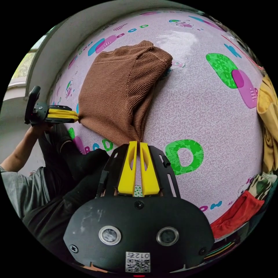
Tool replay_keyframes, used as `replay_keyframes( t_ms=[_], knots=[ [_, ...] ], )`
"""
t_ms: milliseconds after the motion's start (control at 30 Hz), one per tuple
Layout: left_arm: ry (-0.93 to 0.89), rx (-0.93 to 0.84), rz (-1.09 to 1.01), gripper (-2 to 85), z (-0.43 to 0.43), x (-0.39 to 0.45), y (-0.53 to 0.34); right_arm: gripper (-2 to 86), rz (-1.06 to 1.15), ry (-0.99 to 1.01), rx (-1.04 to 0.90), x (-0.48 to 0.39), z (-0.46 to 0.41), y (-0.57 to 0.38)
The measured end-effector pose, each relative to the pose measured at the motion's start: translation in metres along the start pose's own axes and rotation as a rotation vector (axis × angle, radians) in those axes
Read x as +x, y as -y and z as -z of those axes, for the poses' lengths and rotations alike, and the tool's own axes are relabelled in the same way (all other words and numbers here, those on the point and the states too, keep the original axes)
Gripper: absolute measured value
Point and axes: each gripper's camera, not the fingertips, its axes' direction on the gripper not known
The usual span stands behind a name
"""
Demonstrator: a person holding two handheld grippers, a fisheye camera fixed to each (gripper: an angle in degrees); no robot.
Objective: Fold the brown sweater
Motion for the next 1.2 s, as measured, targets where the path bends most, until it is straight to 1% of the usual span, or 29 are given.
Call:
replay_keyframes(
  t_ms=[67, 133, 233, 300, 400, 633, 767, 933, 1067, 1133, 1200],
  knots=[
    [0.034, -0.004, -0.022, 2.1, -0.001, 0.003, 0.001, -0.7, 0.023, -0.037, -0.007, -0.005, 0.0, 0.001],
    [0.029, -0.003, -0.027, 2.7, 0.0, 0.001, 0.001, -0.5, 0.041, -0.035, -0.015, -0.006, 0.002, 0.002],
    [-0.035, 0.013, -0.017, 3.8, 0.008, -0.01, -0.004, 1.6, 0.038, 0.029, -0.016, -0.002, 0.011, 0.001],
    [-0.022, 0.041, -0.008, 4.4, 0.016, -0.019, -0.01, 3.7, 0.013, 0.092, 0.013, 0.008, 0.025, 0.0],
    [0.027, 0.075, 0.007, 5.0, 0.032, -0.04, -0.012, 5.1, -0.015, 0.099, 0.038, 0.023, 0.042, 0.005],
    [0.078, 0.157, 0.076, 6.5, 0.062, -0.094, 0.039, 7.5, -0.126, 0.177, 0.175, 0.06, 0.069, 0.051],
    [0.088, 0.158, 0.106, 8.0, 0.063, -0.113, 0.07, 9.4, -0.215, 0.203, 0.27, 0.077, 0.074, 0.076],
    [0.015, 0.178, 0.164, 9.1, 0.061, -0.139, 0.087, 10.8, -0.19, 0.156, 0.309, 0.079, 0.074, 0.095],
    [-0.038, 0.131, 0.185, 8.4, 0.045, -0.156, 0.093, 10.8, -0.118, 0.076, 0.24, 0.071, 0.064, 0.112],
    [-0.031, 0.121, 0.183, 7.3, 0.04, -0.159, 0.093, 9.6, -0.09, 0.038, 0.215, 0.068, 0.06, 0.117],
    [-0.017, 0.127, 0.181, 5.9, 0.038, -0.161, 0.091, 4.9, -0.053, 0.009, 0.185, 0.065, 0.056, 0.121]
  ],
)
